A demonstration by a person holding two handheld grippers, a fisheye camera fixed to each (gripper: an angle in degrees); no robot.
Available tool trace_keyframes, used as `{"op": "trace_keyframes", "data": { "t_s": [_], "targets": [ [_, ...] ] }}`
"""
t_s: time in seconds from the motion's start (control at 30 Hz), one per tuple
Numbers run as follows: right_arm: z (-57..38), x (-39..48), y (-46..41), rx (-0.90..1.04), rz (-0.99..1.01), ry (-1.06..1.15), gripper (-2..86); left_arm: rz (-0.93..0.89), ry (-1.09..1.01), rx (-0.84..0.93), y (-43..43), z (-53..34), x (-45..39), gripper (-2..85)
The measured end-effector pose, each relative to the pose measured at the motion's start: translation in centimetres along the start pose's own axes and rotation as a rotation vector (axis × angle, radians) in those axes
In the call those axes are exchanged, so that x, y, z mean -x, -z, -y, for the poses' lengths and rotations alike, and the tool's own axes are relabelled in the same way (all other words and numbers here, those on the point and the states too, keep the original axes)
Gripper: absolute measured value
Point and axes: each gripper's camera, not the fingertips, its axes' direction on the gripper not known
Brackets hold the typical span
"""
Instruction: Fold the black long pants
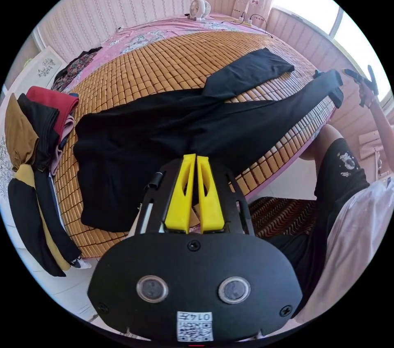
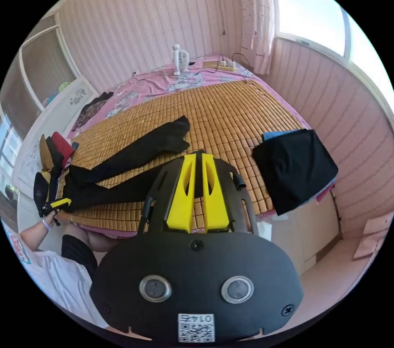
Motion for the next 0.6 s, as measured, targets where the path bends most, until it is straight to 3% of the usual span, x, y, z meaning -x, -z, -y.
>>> {"op": "trace_keyframes", "data": {
  "t_s": [0.13, 0.33, 0.6],
  "targets": [
    [-5.1, -4.1, -2.5, -0.023, 0.034, -0.18, 8.4, -0.005, 0.021, -0.009, 0.0, -0.2, -0.3, -0.9],
    [-10.2, -6.9, -7.5, 0.111, 0.081, -0.296, 10.6, -0.039, -0.018, 0.033, -0.7, 1.1, -2.3, -0.6],
    [-9.0, -8.6, -12.7, 0.17, -0.012, -0.328, 6.4, -0.083, -0.137, 0.041, -3.4, 5.0, -8.0, 0.6]
  ]
}}
